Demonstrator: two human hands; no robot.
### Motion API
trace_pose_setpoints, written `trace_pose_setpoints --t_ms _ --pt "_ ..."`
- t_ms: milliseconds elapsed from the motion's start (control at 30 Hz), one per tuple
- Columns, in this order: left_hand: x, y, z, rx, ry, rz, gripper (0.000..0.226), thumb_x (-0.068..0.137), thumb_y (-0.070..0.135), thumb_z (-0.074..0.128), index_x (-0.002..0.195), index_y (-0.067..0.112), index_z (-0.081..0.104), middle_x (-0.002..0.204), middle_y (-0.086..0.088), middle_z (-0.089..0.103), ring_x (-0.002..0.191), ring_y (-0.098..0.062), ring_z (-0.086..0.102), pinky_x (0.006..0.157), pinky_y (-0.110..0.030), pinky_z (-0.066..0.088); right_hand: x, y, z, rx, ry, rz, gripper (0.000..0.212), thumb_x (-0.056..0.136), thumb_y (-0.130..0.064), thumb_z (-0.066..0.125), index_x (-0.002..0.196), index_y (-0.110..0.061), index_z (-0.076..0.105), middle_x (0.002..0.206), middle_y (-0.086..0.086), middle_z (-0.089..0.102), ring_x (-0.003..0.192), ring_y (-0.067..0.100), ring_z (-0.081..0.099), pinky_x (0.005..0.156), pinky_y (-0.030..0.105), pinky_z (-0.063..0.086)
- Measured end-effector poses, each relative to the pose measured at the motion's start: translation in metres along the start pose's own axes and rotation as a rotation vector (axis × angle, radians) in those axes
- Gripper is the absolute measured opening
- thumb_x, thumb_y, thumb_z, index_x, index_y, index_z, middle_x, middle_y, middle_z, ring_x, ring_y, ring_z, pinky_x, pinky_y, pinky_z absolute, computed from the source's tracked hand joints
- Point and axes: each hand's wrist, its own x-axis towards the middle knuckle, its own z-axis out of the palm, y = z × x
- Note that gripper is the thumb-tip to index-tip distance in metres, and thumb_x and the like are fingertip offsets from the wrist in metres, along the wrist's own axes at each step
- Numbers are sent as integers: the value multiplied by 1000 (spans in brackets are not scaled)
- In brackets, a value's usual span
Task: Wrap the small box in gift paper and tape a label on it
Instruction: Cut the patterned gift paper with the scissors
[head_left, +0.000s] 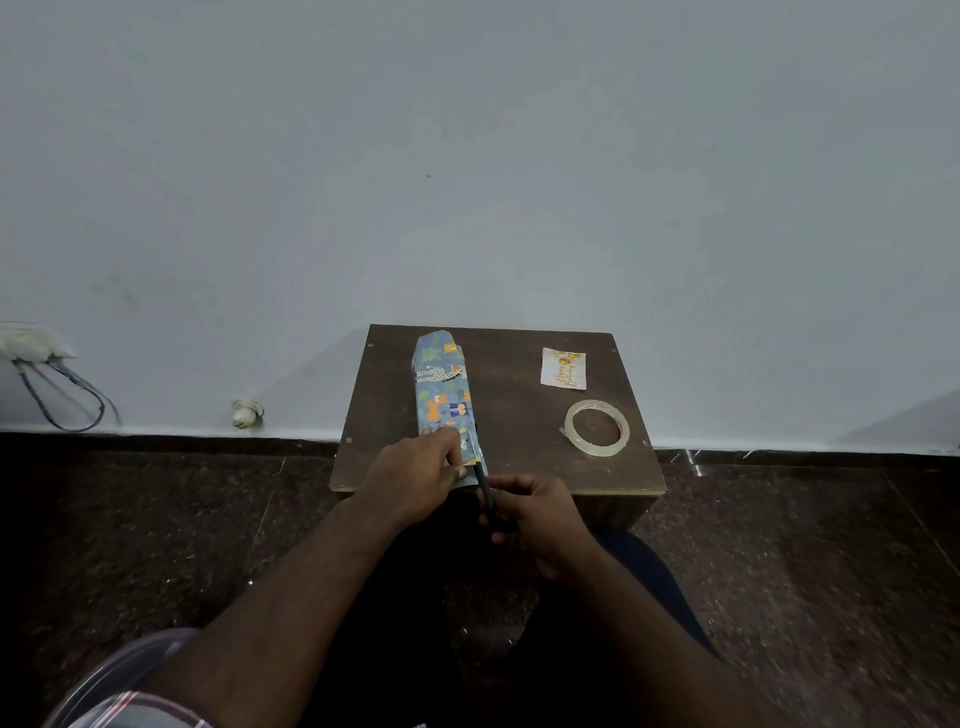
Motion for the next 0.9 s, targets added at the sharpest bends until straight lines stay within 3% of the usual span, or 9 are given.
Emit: trace_pose_setpoints --t_ms 400,633,900 --pt "1 0 0 1 -9 3 14 97 37 59 92 26 52 117 1 70 101 -18 66 72 -31 48 4 -7 2 8 3 13 14 92 -11 69 105 -9 74 90 8 75 74 17 70 57 27 54" --pt "1 -1 1 2 -3 1 15 96 39 59 91 26 52 113 2 71 98 -17 66 69 -30 43 5 -6 2 4 12 21 18 93 -11 67 110 -8 72 92 10 74 73 16 70 56 26 54" --pt "0 -2 0 -2 -11 -12 16 95 39 59 92 26 52 112 1 72 100 -20 66 77 -36 51 8 -6 4 9 23 11 18 94 -12 67 111 -7 71 90 9 74 71 15 70 55 26 53"
